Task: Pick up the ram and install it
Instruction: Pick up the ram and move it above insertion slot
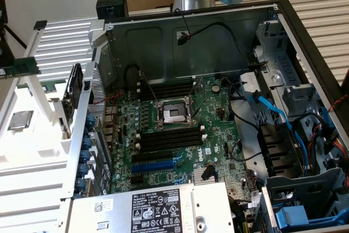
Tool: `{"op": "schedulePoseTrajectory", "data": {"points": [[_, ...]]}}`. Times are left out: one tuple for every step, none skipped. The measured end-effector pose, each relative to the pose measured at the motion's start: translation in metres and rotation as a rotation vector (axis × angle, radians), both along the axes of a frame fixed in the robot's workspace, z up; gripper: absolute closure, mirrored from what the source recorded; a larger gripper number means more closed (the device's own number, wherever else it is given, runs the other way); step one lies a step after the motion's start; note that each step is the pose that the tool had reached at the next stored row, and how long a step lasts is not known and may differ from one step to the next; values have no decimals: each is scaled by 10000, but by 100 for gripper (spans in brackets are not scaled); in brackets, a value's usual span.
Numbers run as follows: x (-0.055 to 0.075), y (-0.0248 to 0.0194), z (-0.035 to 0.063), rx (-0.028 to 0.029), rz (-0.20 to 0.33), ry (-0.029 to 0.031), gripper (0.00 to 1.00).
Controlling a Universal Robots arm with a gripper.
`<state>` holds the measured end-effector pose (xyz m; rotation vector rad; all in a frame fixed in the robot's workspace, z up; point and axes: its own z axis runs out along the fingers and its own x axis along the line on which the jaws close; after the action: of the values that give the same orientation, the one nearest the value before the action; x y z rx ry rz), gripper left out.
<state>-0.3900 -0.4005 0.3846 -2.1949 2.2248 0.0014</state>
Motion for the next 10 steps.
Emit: {"op": "schedulePoseTrajectory", "data": {"points": [[78, 0, 64, 0, 0, 0, 88], [119, -1, 96, 1, 1, -1, 88], [162, -2, 127, 1, 1, 0, 88], [203, -3, 153, 1, 1, 0, 88], [248, -4, 178, 1, 1, 0, 88], [336, -5, 221, 1, 1, 0, 88], [381, -5, 237, 1, 1, 0, 88], [429, -6, 249, 2, 1, 0, 88], [475, -6, 260, 0, 1, 1, 88], [523, -6, 270, 1, 1, 0, 88]]}}
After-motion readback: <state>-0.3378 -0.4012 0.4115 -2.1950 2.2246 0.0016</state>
